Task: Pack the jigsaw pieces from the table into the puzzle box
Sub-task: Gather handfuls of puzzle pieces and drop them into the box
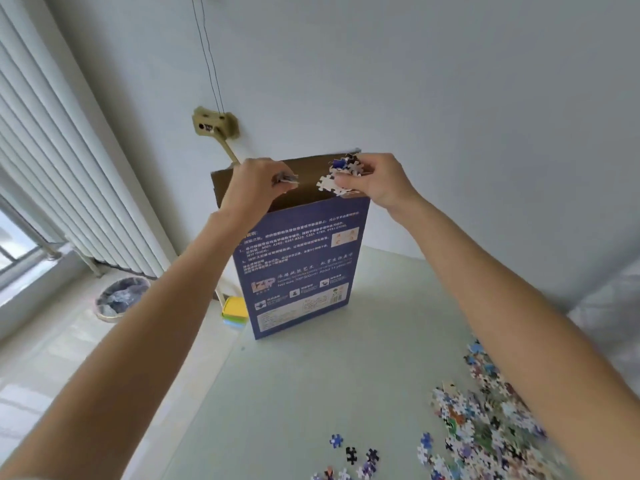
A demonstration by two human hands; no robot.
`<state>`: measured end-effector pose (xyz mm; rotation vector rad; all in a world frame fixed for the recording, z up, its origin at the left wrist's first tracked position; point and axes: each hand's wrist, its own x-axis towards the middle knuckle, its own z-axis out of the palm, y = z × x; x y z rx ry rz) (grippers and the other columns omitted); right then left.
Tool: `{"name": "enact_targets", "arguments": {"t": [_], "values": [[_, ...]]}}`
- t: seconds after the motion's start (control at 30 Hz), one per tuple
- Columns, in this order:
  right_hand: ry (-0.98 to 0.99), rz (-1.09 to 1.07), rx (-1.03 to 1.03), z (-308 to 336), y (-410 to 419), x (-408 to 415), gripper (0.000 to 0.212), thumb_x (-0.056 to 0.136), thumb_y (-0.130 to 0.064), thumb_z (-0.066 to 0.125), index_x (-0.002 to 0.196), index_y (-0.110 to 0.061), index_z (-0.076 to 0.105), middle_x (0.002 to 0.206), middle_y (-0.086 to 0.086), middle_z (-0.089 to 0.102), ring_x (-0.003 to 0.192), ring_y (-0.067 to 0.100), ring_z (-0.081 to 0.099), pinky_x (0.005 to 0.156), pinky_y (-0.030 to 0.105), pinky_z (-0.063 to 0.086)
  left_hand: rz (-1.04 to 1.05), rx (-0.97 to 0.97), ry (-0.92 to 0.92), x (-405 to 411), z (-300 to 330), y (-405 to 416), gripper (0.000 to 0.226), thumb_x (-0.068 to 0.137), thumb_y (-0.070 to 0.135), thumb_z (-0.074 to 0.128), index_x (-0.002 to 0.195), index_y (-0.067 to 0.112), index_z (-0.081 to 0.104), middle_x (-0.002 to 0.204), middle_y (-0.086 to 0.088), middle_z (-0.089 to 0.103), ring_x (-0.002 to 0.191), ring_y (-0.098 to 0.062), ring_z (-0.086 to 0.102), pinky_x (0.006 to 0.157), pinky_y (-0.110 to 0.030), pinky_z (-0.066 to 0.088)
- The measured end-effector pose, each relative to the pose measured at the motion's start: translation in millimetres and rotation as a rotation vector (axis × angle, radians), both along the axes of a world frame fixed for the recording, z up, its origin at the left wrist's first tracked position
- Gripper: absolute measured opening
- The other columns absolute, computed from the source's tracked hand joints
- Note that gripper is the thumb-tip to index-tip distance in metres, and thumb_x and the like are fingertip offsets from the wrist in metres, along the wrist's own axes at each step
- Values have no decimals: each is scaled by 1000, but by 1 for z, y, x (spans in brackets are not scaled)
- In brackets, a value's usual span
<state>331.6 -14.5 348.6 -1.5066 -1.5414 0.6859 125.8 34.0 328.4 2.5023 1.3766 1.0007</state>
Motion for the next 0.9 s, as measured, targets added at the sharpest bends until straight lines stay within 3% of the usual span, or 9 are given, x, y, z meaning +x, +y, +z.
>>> {"name": "enact_targets", "arguments": {"t": [0.1, 0.23, 0.37, 0.47, 0.67, 0.77, 0.9], "values": [[-186, 8, -5, 0, 33, -10, 17, 77, -25, 74, 91, -16, 70, 95, 5, 70, 93, 23, 62, 82, 40, 49, 42, -124, 56, 2, -9, 9, 19, 85, 18, 65, 104, 16, 69, 104, -5, 69, 95, -24, 62, 83, -29, 46], [-480, 97, 80, -3, 49, -24, 16, 83, -18, 67, 96, -10, 71, 91, 5, 68, 86, 18, 57, 59, 17, 31, 127, -187, 133, -1, -16, 14, 25, 87, 41, 58, 107, 30, 65, 104, 2, 69, 94, -24, 63, 79, -34, 51], [-709, 216, 196, -6, 56, -34, 22, 85, -6, 59, 103, -11, 70, 96, 9, 68, 90, 22, 60, 77, 28, 42, 118, -191, 210, -11, -20, 12, 27, 83, 48, 60, 107, 35, 63, 99, 10, 69, 89, -18, 63, 73, -33, 52], [-817, 259, 181, -11, 62, -41, 26, 85, -3, 55, 106, -11, 69, 102, 11, 67, 96, 26, 60, 83, 38, 48, 95, -195, 147, -17, -23, 10, 16, 83, 39, 62, 98, 35, 67, 92, 8, 70, 83, -17, 64, 71, -34, 53], [-852, 278, 56, -15, 69, -48, 24, 82, -15, 65, 106, -17, 67, 105, 7, 67, 96, 25, 60, 76, 32, 49, 86, -133, 155, -21, -21, 5, 27, 86, 14, 53, 100, 30, 69, 96, -5, 70, 82, -30, 62, 69, -34, 52], [-760, 280, 25, -18, 69, -47, 28, 80, -19, 69, 108, -18, 66, 107, 6, 66, 98, 22, 59, 79, 28, 44, 107, -123, 179, -17, -17, 4, 31, 86, 11, 48, 107, 24, 67, 102, -7, 68, 88, -31, 61, 69, -30, 46], [-629, 292, 9, -21, 68, -43, 31, 79, -11, 69, 109, -15, 67, 108, 5, 66, 98, 19, 59, 84, 28, 46, 104, -127, 139, -15, -13, 1, 30, 82, 10, 49, 104, 21, 67, 102, -1, 69, 92, -26, 63, 78, -35, 51]]}}
